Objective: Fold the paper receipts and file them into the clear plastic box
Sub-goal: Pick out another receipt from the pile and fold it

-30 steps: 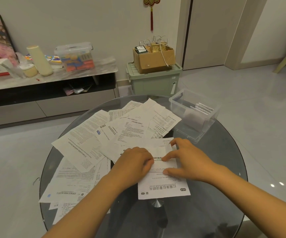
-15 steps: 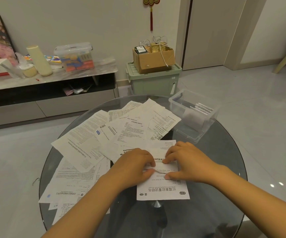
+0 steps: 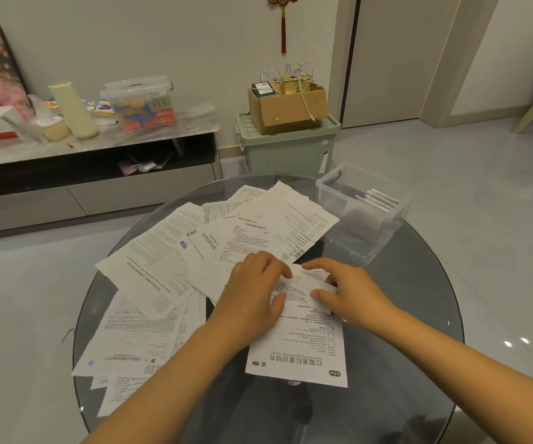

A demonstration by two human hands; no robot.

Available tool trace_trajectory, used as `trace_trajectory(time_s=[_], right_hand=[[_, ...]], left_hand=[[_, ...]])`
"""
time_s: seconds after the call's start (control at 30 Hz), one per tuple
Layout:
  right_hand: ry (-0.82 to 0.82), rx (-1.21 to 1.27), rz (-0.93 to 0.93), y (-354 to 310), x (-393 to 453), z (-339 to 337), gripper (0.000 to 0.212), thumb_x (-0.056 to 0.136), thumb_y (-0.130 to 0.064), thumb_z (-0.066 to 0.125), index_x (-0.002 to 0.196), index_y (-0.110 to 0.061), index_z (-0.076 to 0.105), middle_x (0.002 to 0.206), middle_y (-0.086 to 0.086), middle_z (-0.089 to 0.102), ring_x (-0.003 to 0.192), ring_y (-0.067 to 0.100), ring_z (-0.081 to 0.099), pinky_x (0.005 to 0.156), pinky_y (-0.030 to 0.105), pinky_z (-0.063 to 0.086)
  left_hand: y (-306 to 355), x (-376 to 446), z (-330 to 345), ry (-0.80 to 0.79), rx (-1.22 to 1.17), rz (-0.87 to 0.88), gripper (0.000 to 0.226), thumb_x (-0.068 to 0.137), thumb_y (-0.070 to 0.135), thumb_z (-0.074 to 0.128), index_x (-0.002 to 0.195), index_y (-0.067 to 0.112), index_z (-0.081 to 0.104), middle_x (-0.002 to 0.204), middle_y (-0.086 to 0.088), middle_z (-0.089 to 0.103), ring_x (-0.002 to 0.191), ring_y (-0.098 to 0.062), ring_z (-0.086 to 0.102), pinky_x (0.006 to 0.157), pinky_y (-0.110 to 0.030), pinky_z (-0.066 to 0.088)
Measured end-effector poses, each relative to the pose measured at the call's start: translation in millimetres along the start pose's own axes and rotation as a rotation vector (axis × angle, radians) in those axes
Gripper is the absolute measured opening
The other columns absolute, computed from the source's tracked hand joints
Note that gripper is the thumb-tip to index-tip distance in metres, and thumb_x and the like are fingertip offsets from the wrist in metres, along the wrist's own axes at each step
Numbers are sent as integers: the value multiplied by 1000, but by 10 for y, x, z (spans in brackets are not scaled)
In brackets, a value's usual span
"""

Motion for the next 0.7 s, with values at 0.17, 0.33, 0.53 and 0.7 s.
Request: trace_trajectory(time_s=[0.17,0.33,0.53,0.7], right_hand=[[-51,187,79,-52,-35,15,31,86,-17,65,111,-31,55,77,2,66,50,5,60,45,10,40],[-244,530,284,-105,-112,97,38,89,-4,59,125,-11,47,82,7,65,41,11,59,47,20,50],[-286,564,261,-152,-121,0,27,94,-12,51,121,-10,53,72,7,65,47,14,60,45,21,49],[-104,410,182,-90,-62,-108,17,95,-23,50,104,-23,64,81,3,62,57,10,54,51,18,48]], left_hand=[[25,-75,139,-220,-6,62,37,88,43,54,123,31,50,126,15,45,116,-8,41,102,-22,27],[31,-102,155,-269,-2,69,50,79,54,62,122,34,44,127,17,40,116,-6,32,99,-20,22],[81,-66,142,-202,24,96,24,88,47,54,102,27,57,101,12,56,97,-9,48,94,-27,31],[-13,-27,96,-144,-172,-92,20,95,35,47,109,23,56,94,8,62,84,-11,56,73,-26,46]])
Point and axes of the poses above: each hand's wrist, its own x-axis towards the middle knuckle, its own z-axis out of the palm, y = z × x, the point moved 5 cm from there along x, towards the middle knuckle
